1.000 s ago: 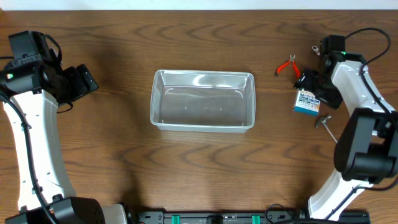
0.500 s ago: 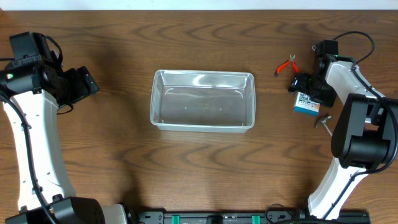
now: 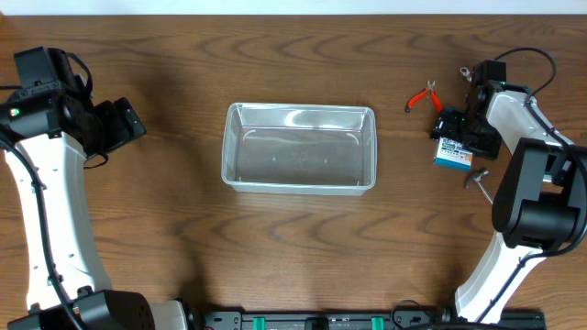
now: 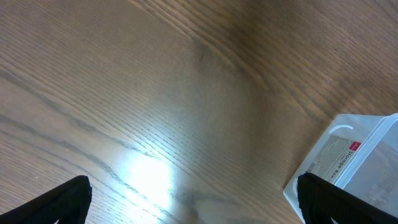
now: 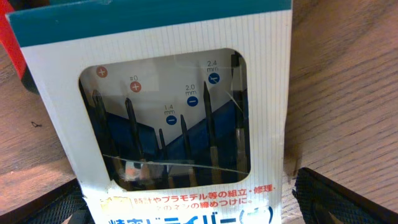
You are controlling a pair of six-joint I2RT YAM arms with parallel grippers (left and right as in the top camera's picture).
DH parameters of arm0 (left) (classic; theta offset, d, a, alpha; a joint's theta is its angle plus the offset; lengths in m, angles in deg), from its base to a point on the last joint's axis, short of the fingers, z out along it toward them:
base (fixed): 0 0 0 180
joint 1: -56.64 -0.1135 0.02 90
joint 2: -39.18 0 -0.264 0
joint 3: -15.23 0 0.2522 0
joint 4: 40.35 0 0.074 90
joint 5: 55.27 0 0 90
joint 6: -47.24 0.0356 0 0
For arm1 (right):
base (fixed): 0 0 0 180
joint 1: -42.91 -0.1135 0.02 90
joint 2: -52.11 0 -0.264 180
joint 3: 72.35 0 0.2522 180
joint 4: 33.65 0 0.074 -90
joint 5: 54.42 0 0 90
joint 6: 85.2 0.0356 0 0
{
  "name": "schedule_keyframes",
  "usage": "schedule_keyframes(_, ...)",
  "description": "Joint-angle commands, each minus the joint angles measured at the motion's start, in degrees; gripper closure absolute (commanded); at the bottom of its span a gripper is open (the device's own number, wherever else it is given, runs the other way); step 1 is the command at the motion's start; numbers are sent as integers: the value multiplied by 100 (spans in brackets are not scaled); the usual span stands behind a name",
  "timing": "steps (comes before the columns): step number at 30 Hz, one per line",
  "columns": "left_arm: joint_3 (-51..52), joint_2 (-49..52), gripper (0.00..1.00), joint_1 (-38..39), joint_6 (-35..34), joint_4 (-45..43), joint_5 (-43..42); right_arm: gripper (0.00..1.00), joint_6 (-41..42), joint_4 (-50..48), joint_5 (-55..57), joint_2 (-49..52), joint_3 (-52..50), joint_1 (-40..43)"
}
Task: Pack container
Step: 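Move the right gripper to the screwdriver box and grasp it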
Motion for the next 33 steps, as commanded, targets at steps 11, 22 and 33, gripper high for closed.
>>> schedule_keyframes(11,-63,11,2,-20,-101,33,2,14,-109,-52,87,199,-243,46)
schedule_keyframes(22,-63,11,2,-20,-101,35,4,35,-109,-52,87,199,-243,46)
schedule_keyframes(33,-63,11,2,-20,-101,35,4,34,-109,-50,85,199,-243,46)
